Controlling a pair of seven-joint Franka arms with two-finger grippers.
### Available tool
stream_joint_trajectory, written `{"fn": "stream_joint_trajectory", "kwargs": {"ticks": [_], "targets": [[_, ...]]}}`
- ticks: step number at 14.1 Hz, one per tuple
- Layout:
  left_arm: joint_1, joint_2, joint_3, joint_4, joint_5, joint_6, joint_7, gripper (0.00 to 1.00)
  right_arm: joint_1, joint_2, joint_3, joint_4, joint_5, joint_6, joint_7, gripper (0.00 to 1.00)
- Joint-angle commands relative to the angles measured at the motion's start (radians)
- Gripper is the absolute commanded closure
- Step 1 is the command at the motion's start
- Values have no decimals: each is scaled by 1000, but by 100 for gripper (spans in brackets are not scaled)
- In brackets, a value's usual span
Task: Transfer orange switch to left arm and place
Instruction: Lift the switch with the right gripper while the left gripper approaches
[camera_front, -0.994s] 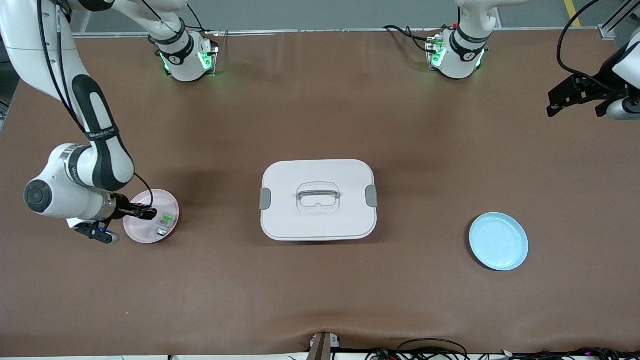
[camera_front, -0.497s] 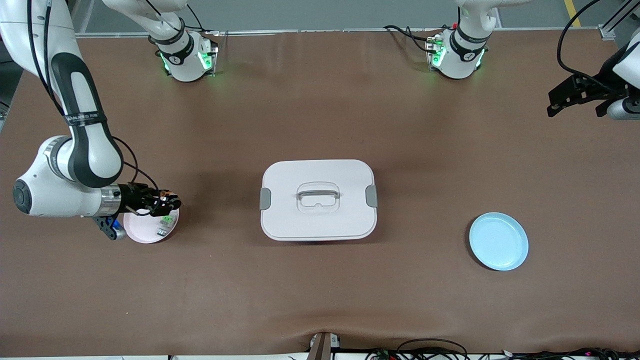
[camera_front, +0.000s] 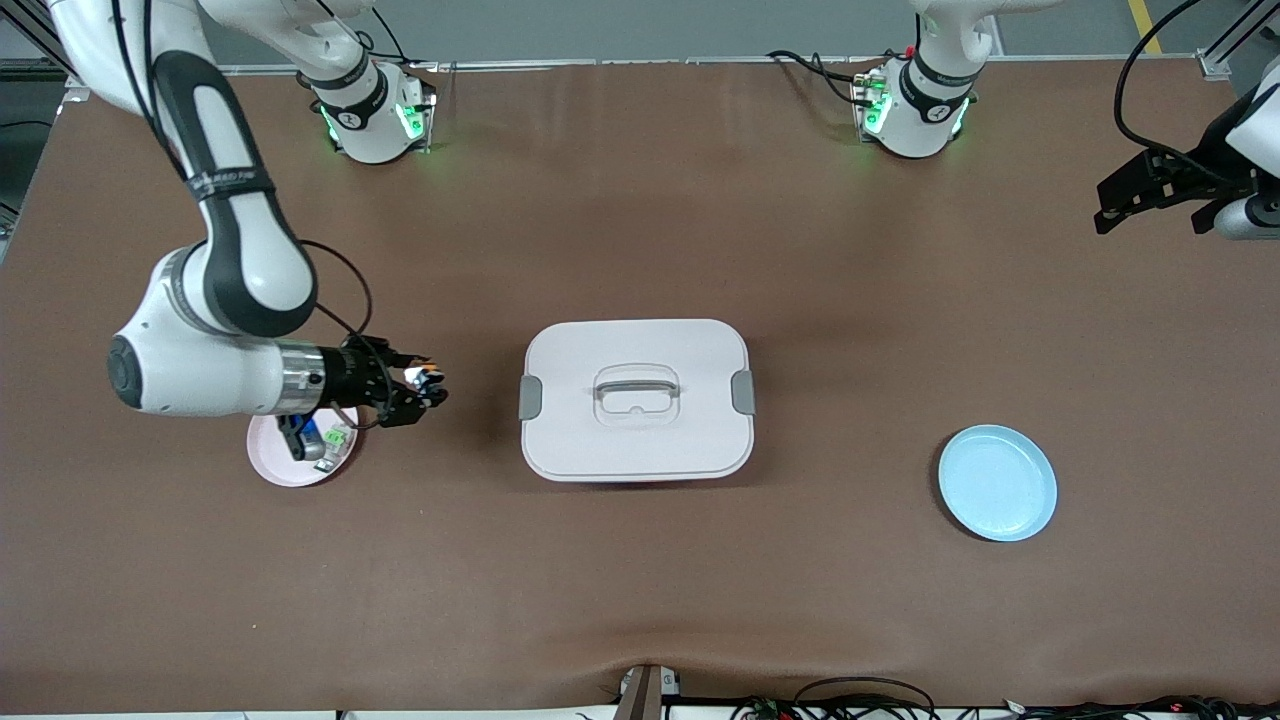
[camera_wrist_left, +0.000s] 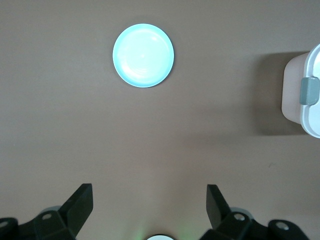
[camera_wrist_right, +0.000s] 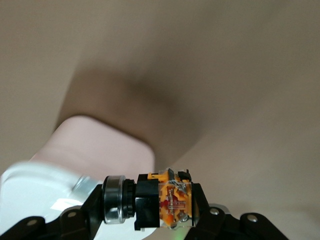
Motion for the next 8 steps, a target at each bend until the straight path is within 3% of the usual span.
{"fn": "stream_joint_trajectory", "kwargs": {"ticks": [1,4,8], "targets": [[2,7,-2,7,-22,1,0,0,102,-5,-11,80,25,-7,221,100],[-5,40,-12,9,-26,38,-3,0,184,4,-11,176,28,-1,407,100],[-19,100,-24,28,-19,69,-8,0,262,21,-14,235,132,25,550,100]]}}
